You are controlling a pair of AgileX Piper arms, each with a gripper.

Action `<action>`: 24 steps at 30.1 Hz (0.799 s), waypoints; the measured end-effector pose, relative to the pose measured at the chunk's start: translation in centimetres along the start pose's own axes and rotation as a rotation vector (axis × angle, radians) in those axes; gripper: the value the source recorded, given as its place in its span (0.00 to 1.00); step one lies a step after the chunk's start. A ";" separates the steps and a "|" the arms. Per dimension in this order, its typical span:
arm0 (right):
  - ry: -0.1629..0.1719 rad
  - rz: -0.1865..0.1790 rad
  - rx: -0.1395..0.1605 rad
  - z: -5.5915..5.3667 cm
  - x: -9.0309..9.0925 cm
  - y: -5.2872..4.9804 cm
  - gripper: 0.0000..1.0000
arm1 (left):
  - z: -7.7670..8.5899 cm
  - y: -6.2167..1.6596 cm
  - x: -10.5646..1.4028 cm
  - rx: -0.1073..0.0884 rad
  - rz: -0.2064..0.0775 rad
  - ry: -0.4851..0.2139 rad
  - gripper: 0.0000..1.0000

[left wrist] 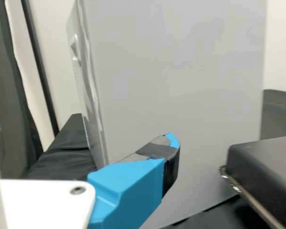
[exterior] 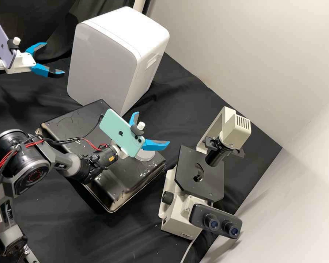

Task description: Place the petri dish on the microscope

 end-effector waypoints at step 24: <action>0.000 0.000 0.000 0.0 0.0 0.0 1.00 | 6.0 -1.76 -7.2 0.022 -0.024 -0.347 1.00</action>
